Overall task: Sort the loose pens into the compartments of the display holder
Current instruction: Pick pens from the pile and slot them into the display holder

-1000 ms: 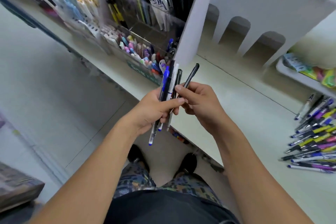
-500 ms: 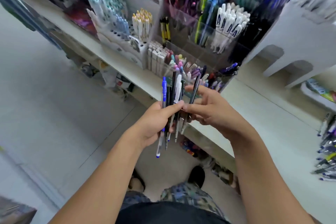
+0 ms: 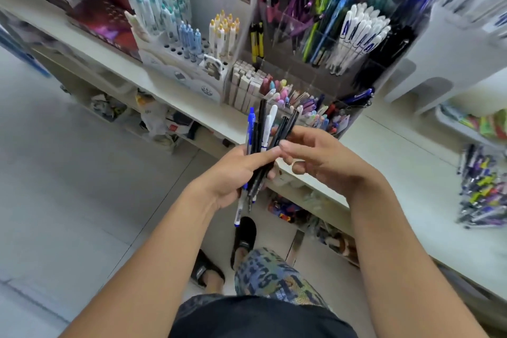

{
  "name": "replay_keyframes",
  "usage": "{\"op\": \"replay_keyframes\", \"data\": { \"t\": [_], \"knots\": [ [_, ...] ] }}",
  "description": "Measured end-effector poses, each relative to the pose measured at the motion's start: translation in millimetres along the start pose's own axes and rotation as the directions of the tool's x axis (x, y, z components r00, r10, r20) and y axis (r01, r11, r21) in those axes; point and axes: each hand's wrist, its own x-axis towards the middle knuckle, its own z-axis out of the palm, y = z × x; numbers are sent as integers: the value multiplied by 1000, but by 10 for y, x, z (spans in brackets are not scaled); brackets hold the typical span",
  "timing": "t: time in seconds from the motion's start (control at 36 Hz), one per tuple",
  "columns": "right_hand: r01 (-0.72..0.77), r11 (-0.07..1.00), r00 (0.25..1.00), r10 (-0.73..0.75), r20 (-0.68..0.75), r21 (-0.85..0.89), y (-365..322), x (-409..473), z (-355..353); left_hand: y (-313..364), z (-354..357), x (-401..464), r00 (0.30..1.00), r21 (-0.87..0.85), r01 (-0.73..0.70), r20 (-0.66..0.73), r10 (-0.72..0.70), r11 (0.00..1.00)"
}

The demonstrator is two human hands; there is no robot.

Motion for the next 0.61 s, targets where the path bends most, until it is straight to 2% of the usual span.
{"op": "replay_keyframes", "data": {
  "t": [0.08, 0.17, 0.25, 0.31, 0.36, 0.42, 0.44, 0.53, 0.61],
  "knots": [
    [-23, 987, 984, 51, -172, 161, 55, 64, 53, 35, -44, 24, 999, 55, 13, 45, -16, 998],
    [29, 986, 921, 39, -389, 167, 125, 171, 124, 48, -41, 89, 999, 81, 26, 28, -29, 996],
    [67, 979, 864, 41, -502, 195, 138, 228, 155, 87, 10, 167, 998, 47, 66, 0, -66, 997],
    [118, 966, 786, 52, -616, 232, 96, 236, 123, 131, 48, 241, 995, 31, 84, -62, -82, 996],
    [203, 938, 664, 80, -743, 282, 7, 205, 6, 182, 58, 331, 989, 30, 85, -126, -80, 996],
    [254, 944, 584, 23, -811, 210, -83, 141, -137, 228, 29, 421, 989, 151, 77, -135, -57, 985],
    [247, 962, 589, -54, -807, 117, -112, 116, -201, 250, 15, 464, 992, 228, 74, -112, -50, 971],
    [178, 974, 712, -226, -665, -141, -140, 137, -276, 329, 19, 595, 999, 390, 49, -10, -48, 920],
    [173, 972, 760, -233, -607, -158, -87, 273, -295, 388, 61, 737, 995, 453, 30, 72, -70, 891]
  ]
}}
